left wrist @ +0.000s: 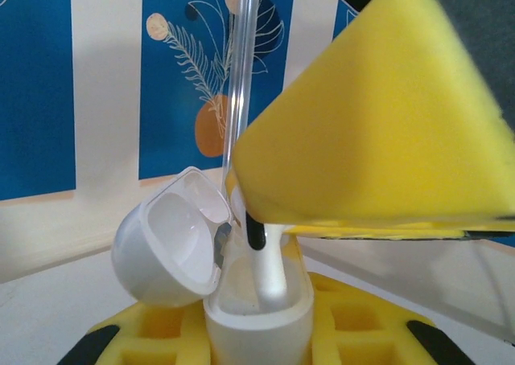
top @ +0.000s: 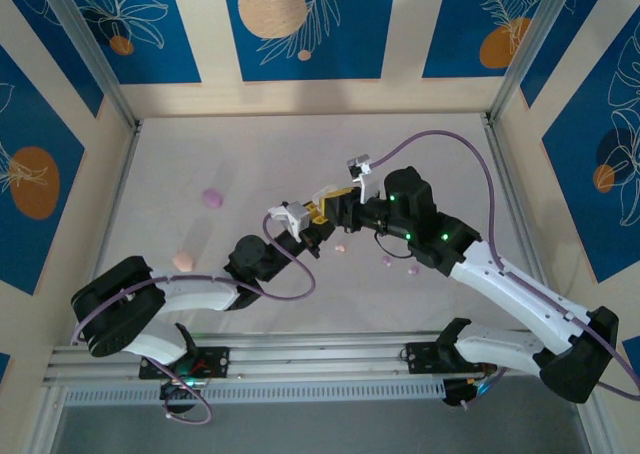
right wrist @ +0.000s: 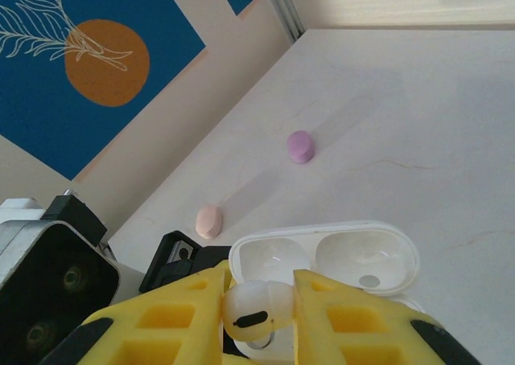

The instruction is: Insert the wireless bluetooth earbuds into the charging case

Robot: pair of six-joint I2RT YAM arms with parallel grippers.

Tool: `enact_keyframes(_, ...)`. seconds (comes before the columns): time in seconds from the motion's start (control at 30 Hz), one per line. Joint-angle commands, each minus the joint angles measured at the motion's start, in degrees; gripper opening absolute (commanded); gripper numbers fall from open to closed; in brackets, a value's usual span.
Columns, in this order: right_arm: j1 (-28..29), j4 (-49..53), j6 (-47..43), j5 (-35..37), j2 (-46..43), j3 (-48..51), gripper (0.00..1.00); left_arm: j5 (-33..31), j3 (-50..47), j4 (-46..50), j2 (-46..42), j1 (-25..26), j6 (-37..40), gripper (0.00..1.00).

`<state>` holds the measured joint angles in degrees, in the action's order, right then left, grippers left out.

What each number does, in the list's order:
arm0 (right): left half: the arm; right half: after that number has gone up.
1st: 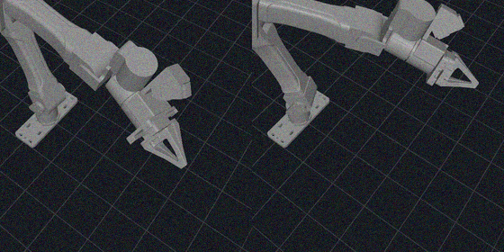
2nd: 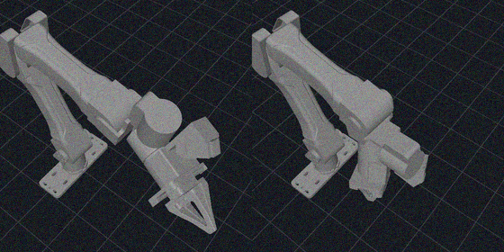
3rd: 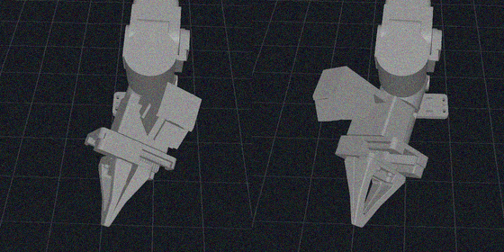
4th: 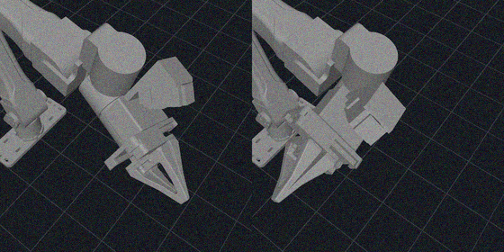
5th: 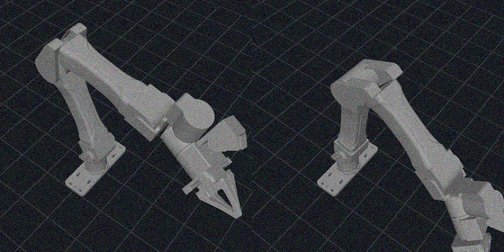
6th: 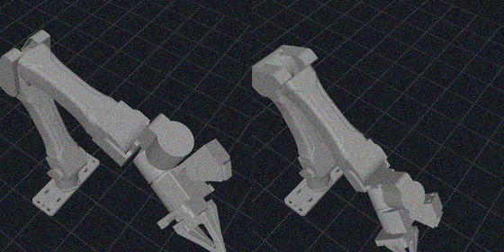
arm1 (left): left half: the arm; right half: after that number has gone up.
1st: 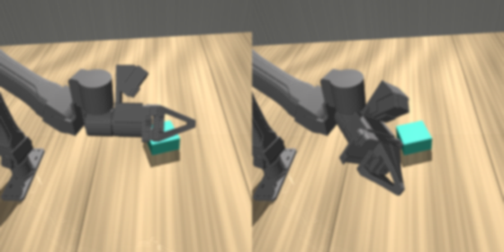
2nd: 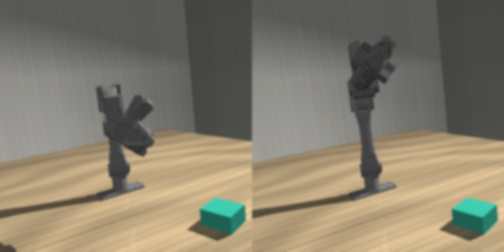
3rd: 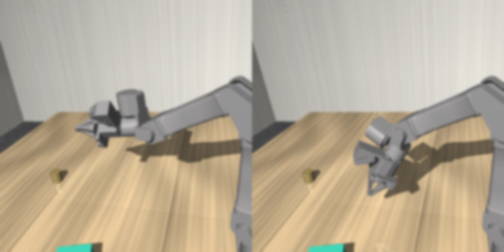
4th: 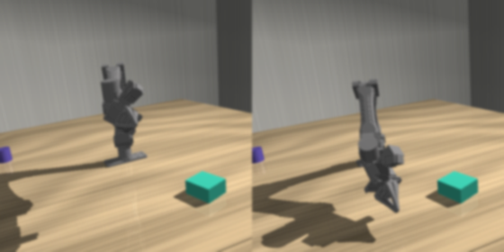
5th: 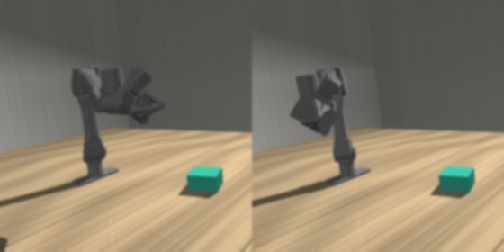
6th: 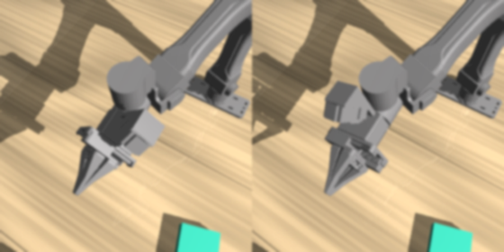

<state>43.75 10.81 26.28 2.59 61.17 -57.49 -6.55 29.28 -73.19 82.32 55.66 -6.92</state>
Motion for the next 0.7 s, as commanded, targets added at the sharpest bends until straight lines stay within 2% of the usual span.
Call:
enact_keyframes(0.0,0.02,6.39,-1.69,1.8,1.91,-1.49,0.26,1.76,0.26,-7.41,-1.27,0.53,0.92,0.18)
enact_keyframes(0.37,0.2,13.0,-5.05,2.42,4.14,-4.89,0.26,0.75,-0.69,-6.53,-2.41,0.51,3.58,0.18)
enact_keyframes(0.67,0.2,14.82,-4.98,2.55,4.49,-6.13,0.34,1.01,-0.63,-6.02,-2.61,0.51,4.11,0.19)
